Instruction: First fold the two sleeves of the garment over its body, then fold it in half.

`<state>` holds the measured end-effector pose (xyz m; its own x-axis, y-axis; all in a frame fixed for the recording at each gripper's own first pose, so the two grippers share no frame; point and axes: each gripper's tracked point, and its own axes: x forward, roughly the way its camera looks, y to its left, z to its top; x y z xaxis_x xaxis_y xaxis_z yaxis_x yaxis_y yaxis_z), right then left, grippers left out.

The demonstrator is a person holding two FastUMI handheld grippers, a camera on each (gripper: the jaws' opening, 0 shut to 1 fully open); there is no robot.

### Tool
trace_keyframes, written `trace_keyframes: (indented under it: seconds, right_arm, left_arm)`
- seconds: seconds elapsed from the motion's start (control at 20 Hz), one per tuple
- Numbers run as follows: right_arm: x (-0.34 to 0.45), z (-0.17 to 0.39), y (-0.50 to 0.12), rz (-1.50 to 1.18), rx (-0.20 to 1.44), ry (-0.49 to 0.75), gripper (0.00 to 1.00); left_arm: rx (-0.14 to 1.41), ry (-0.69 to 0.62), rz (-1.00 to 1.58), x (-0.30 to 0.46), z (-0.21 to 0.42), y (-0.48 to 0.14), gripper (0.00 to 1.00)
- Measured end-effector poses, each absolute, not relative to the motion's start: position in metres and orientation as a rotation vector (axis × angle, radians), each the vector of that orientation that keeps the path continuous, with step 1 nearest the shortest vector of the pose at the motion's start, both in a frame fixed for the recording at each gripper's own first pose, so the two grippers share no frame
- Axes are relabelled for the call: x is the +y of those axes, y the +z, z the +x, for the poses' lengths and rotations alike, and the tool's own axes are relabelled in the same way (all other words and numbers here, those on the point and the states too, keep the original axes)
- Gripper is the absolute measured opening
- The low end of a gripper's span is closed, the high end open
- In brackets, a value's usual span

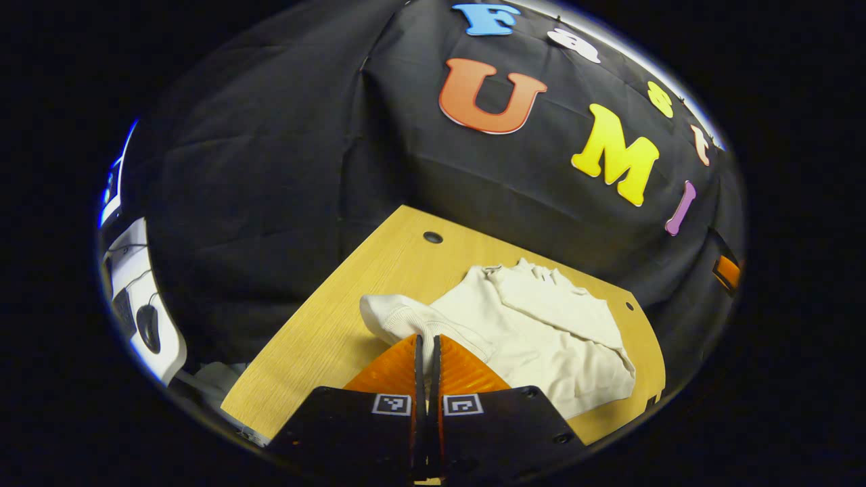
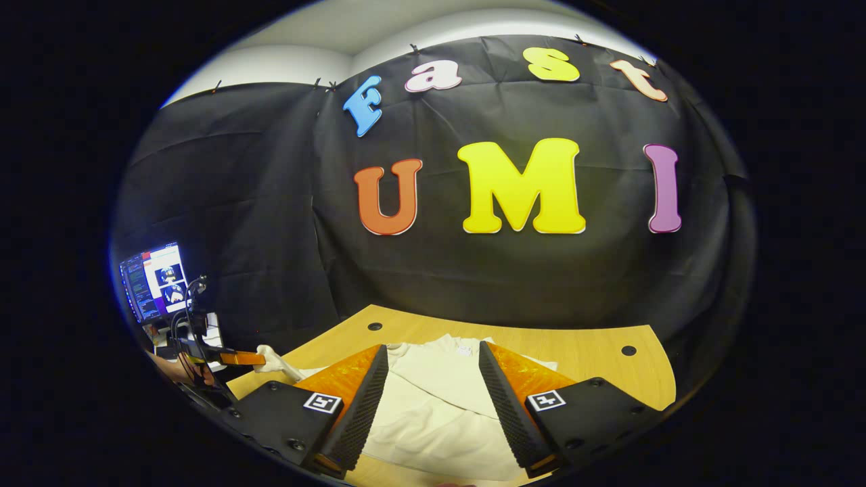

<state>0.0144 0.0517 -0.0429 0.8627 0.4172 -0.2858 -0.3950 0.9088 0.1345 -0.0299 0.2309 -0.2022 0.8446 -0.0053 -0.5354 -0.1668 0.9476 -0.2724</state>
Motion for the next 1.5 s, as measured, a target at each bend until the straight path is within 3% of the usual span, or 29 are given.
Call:
trace_keyframes:
  seconds: [0.35,0.75,1.1,1.45,1.5]
  right_arm:
    - [-0.032,0.002,-0.025,0.065,0.249,0.275,0.84]
    - [-0.132,-0.04,-0.006,0.019,0.201,0.081,0.84]
    - [-0.212,-0.078,-0.013,0.005,0.251,-0.1,0.84]
    - [-0.244,-0.096,-0.043,0.0,0.38,-0.185,0.84]
    - [-0.245,-0.096,-0.047,-0.004,0.395,-0.19,0.84]
  left_arm:
    - [0.462,-0.189,-0.238,0.135,0.072,-0.116,0.04]
    - [0.447,-0.58,-0.165,-0.065,0.128,-0.086,0.04]
    - [0.558,-0.779,-0.104,-0.196,0.157,-0.139,0.04]
    - [0.759,-0.757,-0.071,-0.23,0.2,-0.261,0.04]
    - [0.773,-0.743,-0.085,-0.232,0.207,-0.272,0.11]
